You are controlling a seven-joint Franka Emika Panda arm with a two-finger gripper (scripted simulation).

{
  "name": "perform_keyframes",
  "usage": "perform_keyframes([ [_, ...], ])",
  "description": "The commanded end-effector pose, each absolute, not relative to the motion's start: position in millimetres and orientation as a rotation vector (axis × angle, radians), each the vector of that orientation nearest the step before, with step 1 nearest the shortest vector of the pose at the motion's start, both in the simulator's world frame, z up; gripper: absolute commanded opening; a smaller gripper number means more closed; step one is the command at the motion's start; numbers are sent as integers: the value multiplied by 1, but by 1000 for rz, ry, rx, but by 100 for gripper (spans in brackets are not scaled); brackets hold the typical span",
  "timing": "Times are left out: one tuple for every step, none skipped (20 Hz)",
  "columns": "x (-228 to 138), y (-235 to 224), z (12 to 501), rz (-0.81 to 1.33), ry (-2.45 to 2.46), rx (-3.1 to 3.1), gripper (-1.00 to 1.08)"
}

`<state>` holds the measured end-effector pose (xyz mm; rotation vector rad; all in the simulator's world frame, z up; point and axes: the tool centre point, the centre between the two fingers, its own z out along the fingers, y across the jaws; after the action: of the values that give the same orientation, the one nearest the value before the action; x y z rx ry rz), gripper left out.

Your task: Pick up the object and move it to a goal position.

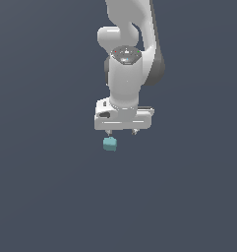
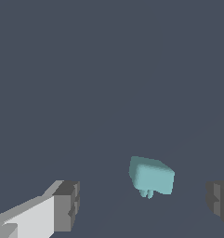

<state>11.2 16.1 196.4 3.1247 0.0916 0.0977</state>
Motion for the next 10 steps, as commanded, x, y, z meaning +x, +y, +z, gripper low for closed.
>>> perform_keyframes([
  [11,16,196,98,92,3125,100],
  [11,16,196,97,89,3125,100],
  [11,14,196,94,81,3126,100],
  [10,11,196,90,69,3128,100],
  [9,7,197,84,51,3130,100],
  [8,3,196,76,29,3133,100],
  [7,-2,196,70,9,3136,100],
  [6,-5,196,64,-7,3138,100],
  [5,-7,196,61,-18,3139,100],
  [5,-9,196,59,-23,3140,100],
])
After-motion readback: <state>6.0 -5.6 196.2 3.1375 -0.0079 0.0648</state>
